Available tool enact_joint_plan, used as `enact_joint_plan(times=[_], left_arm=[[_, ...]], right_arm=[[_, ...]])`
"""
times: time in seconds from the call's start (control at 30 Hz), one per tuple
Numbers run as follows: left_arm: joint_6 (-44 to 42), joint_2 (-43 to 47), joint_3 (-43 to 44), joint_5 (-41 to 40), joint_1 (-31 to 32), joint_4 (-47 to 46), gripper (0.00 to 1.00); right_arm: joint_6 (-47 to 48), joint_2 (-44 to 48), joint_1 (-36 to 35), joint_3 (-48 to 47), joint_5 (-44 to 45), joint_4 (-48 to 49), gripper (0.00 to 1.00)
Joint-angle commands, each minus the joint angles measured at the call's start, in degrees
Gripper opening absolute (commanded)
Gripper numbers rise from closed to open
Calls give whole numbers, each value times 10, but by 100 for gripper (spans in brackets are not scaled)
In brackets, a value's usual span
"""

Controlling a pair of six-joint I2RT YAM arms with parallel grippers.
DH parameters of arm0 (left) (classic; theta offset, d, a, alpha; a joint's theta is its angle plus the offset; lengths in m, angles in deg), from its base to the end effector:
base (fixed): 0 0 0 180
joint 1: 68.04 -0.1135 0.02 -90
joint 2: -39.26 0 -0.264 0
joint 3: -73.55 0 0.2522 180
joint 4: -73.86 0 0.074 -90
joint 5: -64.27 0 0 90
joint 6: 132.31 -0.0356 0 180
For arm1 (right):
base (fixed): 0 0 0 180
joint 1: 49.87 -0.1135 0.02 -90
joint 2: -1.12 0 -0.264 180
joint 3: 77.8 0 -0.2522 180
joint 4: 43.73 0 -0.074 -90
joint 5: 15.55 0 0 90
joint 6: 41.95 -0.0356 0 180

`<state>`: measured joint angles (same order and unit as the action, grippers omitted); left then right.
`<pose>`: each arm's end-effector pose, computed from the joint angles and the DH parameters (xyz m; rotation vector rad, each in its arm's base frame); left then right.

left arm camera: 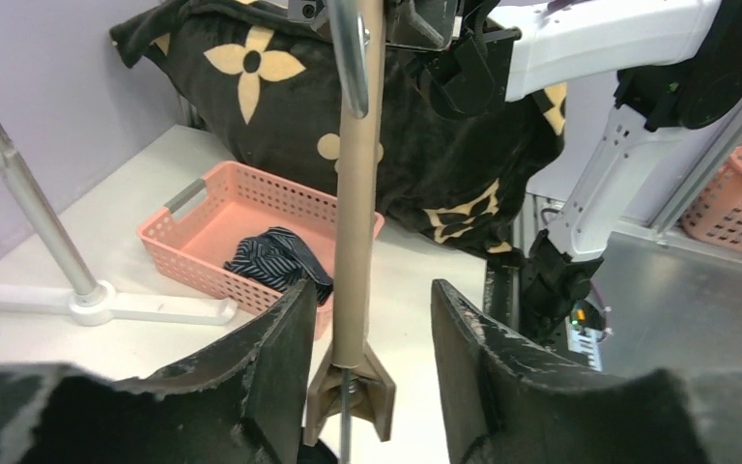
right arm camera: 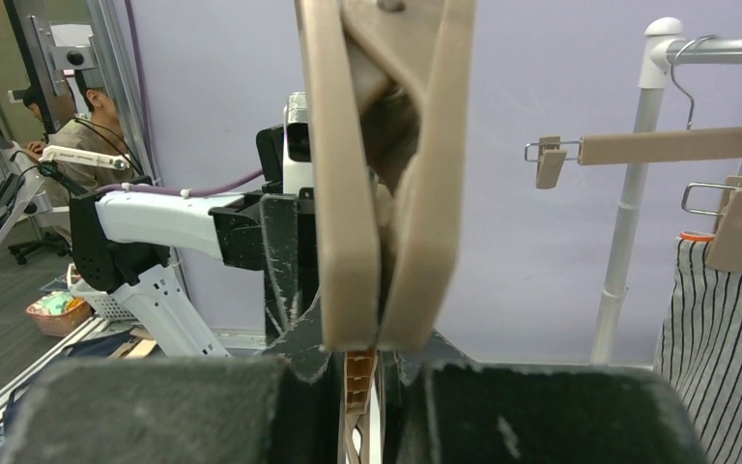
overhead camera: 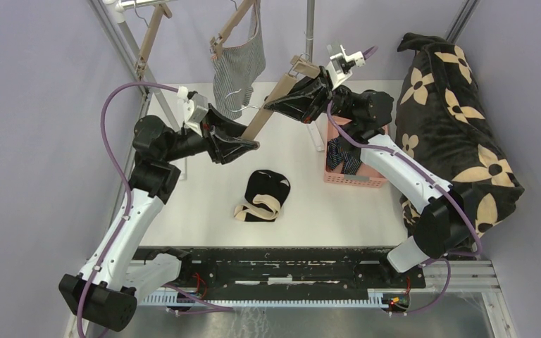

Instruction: Remove the underwear clipped to the hanger

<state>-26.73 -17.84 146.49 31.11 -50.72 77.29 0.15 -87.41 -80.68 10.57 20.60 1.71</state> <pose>0.1921 -0.0911 0.4241 0.8891 1.2784 -1.1255 0.2669 0.1927 0.4622 -0.8829 0.8903 1.5495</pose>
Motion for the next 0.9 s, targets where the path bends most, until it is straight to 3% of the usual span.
enact_joint_plan(times=[0.0,0.13,0.23,0.43,0.47,0.53,0.63,0.7,0.87], left_arm=[[5,-1,1,-17,-2,-27,50],[13,0,-9,-50,-1,-70,32],[25,-3,-16,-89,-2,-93,4],[39,-14,-6,-102,-1,-97,3],[42,-12,-3,-106,-1,-94,3],[42,-7,10,-114,-1,-80,3],[27,4,43,-141,-1,-22,3],[6,11,77,-186,-1,49,3],[-45,23,172,-337,-1,258,3]], right_arm=[[-15,1,-2,-31,18,48,1],[-25,-3,-3,-25,16,52,1],[-34,-6,-3,-22,15,57,1],[-31,-11,-3,-24,12,48,4],[-28,-11,-3,-24,12,43,11],[-18,-11,-3,-22,17,33,43],[8,-4,-3,-15,31,6,66],[40,6,-2,-6,44,-34,97],[180,46,-5,24,88,-205,100]])
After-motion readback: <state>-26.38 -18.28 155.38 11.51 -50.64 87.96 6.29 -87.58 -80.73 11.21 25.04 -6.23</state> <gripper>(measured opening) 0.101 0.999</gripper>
